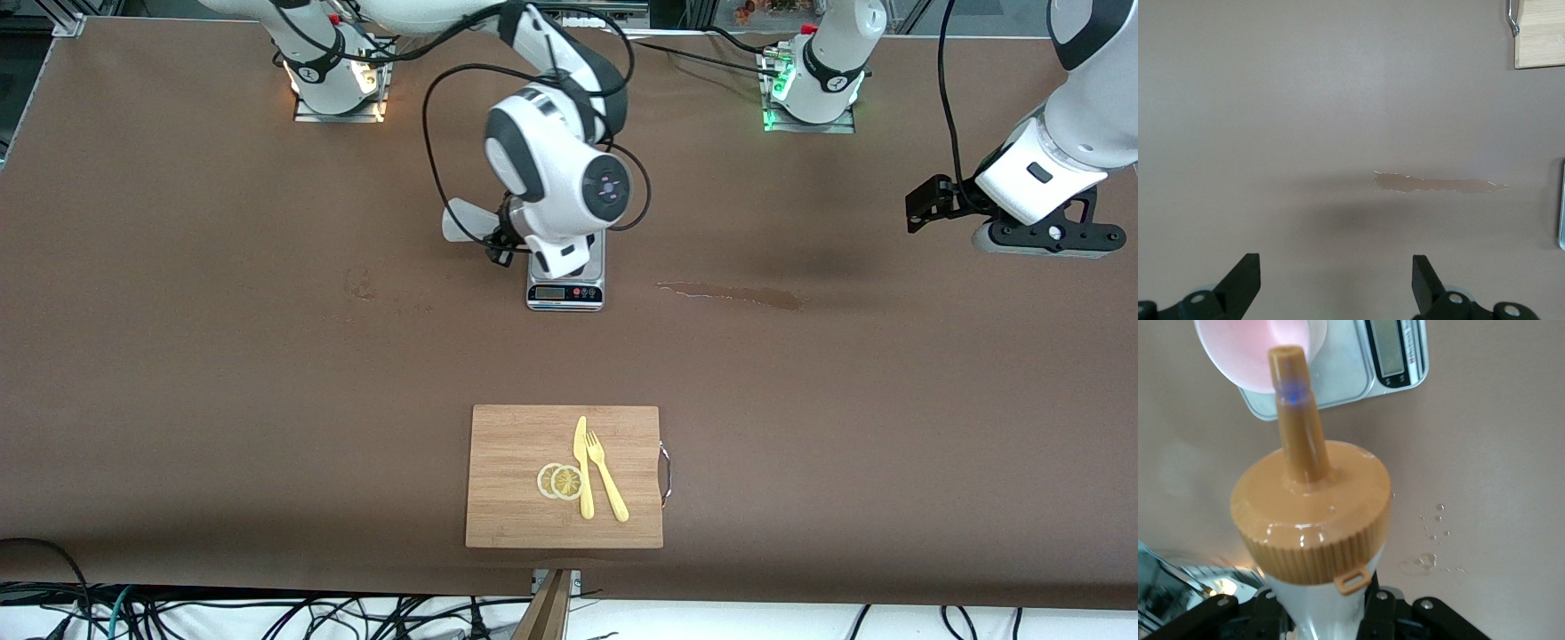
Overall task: Add sauce to pink cup with both arms
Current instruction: 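Carry the squeeze bottle with the right gripper back beside the scale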
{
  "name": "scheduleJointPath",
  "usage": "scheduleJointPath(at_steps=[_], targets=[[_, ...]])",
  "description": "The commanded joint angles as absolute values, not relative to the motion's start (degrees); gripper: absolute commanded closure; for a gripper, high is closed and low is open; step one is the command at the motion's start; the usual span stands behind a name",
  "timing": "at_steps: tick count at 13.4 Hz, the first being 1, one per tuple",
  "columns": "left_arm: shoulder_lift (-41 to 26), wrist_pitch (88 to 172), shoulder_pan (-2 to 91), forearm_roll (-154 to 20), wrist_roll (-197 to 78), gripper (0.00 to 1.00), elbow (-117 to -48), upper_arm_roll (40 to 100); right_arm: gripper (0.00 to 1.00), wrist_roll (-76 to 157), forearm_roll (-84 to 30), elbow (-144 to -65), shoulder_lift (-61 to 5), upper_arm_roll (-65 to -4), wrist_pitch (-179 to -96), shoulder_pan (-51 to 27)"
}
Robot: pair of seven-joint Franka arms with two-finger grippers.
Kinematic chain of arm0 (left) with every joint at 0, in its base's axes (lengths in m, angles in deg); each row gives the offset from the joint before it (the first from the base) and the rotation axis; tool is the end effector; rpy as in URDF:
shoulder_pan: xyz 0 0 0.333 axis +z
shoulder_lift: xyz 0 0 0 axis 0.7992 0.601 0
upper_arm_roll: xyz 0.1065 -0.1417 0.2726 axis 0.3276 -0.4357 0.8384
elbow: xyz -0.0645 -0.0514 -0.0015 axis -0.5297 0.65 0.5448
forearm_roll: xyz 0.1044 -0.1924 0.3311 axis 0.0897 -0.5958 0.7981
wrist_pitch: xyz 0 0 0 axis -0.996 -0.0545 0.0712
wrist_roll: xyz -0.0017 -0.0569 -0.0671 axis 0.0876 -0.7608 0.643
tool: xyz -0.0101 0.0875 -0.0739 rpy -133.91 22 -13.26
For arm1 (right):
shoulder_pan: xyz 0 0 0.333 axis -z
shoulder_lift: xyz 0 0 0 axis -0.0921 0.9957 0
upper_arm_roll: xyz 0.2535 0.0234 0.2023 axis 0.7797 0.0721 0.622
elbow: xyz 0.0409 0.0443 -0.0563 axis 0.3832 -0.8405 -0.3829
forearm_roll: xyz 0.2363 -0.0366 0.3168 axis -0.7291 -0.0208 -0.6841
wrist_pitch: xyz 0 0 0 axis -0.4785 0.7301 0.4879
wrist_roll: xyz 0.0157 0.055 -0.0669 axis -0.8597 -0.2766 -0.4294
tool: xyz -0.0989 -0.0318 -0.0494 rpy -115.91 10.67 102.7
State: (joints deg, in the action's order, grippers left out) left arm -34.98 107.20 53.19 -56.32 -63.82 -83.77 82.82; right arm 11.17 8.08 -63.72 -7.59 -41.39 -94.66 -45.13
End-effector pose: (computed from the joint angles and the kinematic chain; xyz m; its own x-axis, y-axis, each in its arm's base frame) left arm 0.5447 -0.0470 0.5639 0.9959 -0.0529 -0.0735 -0.0555 -0.9979 -0.0338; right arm 0.5167 0.4740 0.3717 0.2033 0.8649 -0.4588 0.9312 -0.3157 -0.1824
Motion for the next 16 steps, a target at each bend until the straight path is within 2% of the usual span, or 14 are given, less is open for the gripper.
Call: scheduleJointPath(at_steps=[1, 4, 8, 11, 16], targets=[[-35.49, 106.43, 53.50, -56.17, -64.13, 0.00, -83.19, 82.76, 1.00, 9.01, 1.80, -70.21, -15.48, -40.71, -97.53, -39.21], [-35.49, 106.43, 53.50, -56.17, -64.13, 0.00, -83.28, 82.77, 1.00, 4.36, -1.28, -77.06, -22.42, -39.21, -102.10, -31.21], [-35.49, 106.43, 53.50, -56.17, -64.21, 0.00, -83.28, 82.76, 1.00, -2.85, -8.13, -83.39, -28.58, -39.12, -106.84, -23.30], [-35.49, 106.34, 53.50, -56.17, -64.13, 0.00, -83.28, 82.68, 1.00, -12.14, -14.81, -91.38, -33.15, -39.03, -112.99, -16.71], [-35.49, 106.34, 53.50, -56.26, -64.13, 0.00, -83.19, 82.76, 1.00, -29.10, -21.75, -99.31, -37.39, -32.97, -116.96, -1.59]])
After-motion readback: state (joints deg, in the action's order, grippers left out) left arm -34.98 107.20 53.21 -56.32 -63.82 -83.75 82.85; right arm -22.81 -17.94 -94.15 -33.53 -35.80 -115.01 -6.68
